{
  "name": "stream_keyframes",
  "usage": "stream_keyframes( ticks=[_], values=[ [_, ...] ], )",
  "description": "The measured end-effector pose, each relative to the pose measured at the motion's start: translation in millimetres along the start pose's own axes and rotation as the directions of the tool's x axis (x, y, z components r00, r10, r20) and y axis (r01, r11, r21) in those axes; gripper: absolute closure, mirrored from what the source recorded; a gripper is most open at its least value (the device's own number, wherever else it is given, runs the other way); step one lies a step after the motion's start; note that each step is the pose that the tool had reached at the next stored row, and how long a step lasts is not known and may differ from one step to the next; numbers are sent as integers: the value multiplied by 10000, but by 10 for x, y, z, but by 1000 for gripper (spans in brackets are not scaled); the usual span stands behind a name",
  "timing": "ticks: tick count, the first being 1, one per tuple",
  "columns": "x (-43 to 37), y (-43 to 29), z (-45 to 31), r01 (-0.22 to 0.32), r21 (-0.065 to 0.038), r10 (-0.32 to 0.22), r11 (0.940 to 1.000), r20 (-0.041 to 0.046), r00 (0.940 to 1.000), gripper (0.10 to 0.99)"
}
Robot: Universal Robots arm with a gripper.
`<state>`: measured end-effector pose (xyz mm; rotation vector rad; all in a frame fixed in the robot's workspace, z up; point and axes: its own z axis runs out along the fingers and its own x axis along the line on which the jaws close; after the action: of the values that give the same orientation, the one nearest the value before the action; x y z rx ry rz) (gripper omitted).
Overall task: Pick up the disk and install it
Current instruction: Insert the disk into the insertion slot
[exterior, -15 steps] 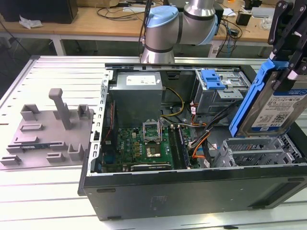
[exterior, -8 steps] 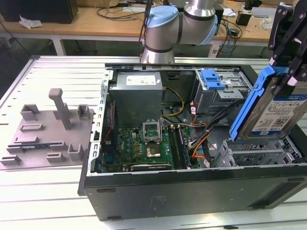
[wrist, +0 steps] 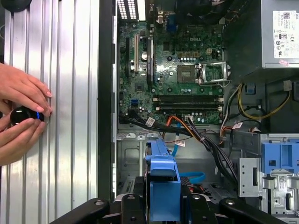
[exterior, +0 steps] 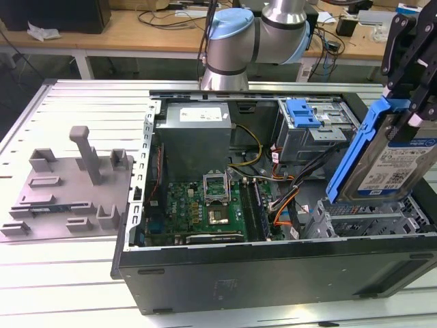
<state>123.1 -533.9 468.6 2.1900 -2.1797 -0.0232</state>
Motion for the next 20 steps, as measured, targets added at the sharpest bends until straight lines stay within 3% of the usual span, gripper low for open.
stream_keyframes(
  ticks=[20],
  values=[
    [2, -24, 135, 0, 0, 0, 10000, 0, 10000, 718]
  ],
)
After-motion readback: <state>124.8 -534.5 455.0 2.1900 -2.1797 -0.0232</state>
